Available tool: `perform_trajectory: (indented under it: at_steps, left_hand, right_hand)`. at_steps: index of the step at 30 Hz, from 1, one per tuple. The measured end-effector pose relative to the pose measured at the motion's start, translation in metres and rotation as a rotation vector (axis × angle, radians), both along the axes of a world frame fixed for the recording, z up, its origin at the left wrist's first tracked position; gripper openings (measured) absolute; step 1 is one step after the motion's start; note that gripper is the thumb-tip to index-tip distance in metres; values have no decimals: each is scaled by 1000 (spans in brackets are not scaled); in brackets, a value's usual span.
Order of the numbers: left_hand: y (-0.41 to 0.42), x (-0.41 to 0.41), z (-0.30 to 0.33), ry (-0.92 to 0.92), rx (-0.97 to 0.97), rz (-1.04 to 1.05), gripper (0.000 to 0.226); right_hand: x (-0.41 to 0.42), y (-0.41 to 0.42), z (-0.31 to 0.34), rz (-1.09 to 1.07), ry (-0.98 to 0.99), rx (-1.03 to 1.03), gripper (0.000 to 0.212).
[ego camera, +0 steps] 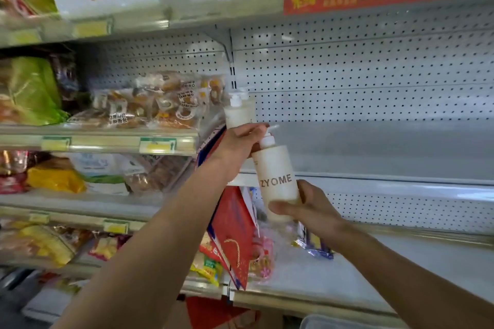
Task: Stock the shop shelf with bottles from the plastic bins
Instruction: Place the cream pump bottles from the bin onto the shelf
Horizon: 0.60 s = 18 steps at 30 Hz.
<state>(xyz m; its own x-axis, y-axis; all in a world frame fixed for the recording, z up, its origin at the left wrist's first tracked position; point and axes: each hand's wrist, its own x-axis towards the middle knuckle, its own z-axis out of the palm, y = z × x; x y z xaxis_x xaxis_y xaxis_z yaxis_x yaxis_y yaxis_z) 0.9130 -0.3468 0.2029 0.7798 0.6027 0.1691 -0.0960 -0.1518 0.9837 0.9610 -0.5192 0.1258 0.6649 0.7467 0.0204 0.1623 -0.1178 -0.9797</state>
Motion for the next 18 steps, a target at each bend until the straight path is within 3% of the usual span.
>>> perform_trajectory:
  at_steps: [9,18]
  left_hand:
    - [55,23,51,-9,163,-37,23]
    - [104,23,55,18,256,-15,28]
  right_hand:
    - [31,71,32,-35,-74,67,49]
    - [44,142,21,-18,-77,51,53]
